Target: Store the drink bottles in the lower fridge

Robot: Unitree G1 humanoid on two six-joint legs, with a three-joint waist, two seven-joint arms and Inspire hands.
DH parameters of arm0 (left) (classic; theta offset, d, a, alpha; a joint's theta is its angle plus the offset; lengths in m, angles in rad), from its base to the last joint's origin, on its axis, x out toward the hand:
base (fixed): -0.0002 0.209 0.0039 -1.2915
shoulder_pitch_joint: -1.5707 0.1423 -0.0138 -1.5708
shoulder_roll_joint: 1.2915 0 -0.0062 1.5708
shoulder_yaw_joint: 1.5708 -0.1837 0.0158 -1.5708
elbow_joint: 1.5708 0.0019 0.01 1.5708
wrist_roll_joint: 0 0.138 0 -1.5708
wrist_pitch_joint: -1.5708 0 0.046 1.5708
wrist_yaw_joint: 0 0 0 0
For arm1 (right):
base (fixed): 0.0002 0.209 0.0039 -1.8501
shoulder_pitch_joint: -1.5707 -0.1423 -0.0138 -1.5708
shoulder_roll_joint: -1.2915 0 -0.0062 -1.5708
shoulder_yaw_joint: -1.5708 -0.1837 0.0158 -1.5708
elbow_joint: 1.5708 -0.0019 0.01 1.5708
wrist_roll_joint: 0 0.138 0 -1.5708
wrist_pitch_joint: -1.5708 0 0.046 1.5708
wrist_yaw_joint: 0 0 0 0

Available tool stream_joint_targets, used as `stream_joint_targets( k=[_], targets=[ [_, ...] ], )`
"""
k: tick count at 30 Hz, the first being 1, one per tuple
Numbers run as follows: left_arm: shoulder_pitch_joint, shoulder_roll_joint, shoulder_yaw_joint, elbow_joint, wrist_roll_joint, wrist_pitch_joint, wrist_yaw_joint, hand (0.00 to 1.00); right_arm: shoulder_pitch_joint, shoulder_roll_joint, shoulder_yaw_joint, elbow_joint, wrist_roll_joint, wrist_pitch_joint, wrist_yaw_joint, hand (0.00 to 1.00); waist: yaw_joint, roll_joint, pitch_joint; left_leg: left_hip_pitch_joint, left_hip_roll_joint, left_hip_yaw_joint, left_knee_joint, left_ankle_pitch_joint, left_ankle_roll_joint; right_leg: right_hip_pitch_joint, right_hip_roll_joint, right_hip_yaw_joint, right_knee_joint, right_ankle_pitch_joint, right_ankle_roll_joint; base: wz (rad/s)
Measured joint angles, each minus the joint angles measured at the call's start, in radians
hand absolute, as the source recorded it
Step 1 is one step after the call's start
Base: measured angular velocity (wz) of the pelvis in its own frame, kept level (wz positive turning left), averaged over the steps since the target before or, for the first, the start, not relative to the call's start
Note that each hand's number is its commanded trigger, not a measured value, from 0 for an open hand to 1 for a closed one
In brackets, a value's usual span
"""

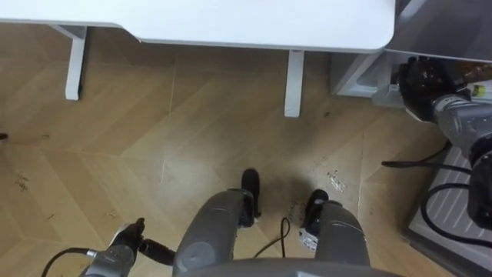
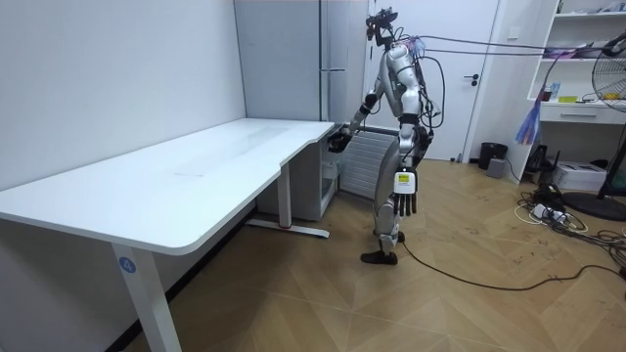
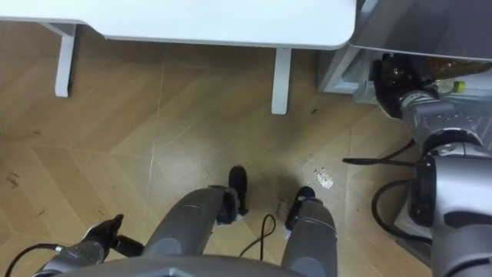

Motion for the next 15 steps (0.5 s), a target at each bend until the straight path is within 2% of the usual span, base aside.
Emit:
stream_joint_targets(
  k=[15],
  targets=[
    [0.011, 0.01, -0.031, -0.03, -0.009, 0.0, -0.025, 0.0, 0.0, -0.01, 0.0, 0.005, 0.016, -0.001, -0.048, 0.0, -0.002, -0.001, -0.0019, 0.008, 0.0, -0.003, 0.003, 0.001, 0.002, 0.016, 0.0, -0.006, -0.003, 0.001, 0.001, 0.01]
  ],
)
